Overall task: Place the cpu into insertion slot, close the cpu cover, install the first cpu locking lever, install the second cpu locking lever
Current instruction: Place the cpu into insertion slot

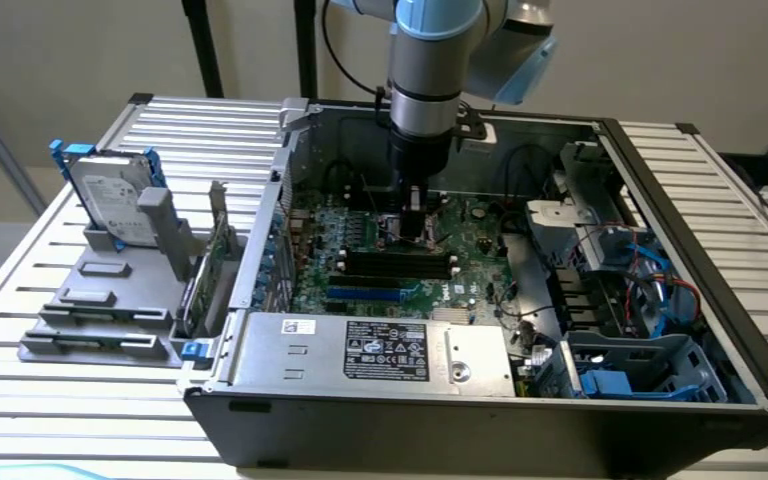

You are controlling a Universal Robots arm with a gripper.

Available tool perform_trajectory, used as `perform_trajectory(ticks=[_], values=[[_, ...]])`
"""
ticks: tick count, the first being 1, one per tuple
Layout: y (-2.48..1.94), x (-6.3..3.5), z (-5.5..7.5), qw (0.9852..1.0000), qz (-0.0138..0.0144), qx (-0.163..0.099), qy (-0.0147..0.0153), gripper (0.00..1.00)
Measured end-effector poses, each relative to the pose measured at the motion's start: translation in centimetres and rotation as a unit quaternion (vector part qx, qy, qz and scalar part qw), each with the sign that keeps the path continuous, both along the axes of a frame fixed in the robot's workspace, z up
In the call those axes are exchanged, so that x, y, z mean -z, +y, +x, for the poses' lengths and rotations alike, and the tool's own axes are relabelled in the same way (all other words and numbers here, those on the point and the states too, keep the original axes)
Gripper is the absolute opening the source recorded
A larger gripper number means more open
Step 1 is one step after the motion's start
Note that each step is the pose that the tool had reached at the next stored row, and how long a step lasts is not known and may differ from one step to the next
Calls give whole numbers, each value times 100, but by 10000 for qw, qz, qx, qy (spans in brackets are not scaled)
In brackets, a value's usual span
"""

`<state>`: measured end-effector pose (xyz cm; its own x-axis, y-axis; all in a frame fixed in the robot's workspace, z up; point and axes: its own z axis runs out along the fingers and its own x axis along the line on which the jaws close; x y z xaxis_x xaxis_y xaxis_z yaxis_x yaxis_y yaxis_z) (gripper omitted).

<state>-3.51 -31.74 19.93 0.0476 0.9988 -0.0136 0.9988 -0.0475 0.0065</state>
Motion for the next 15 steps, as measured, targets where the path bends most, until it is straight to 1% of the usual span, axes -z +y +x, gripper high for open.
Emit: perform_trajectory(ticks=[7,14,15], values=[[0,-66,0,10000,0,0,0,63],[0,-205,-26,10000,10,0,0,63],[0,-220,-37,10000,11,0,0,60]])
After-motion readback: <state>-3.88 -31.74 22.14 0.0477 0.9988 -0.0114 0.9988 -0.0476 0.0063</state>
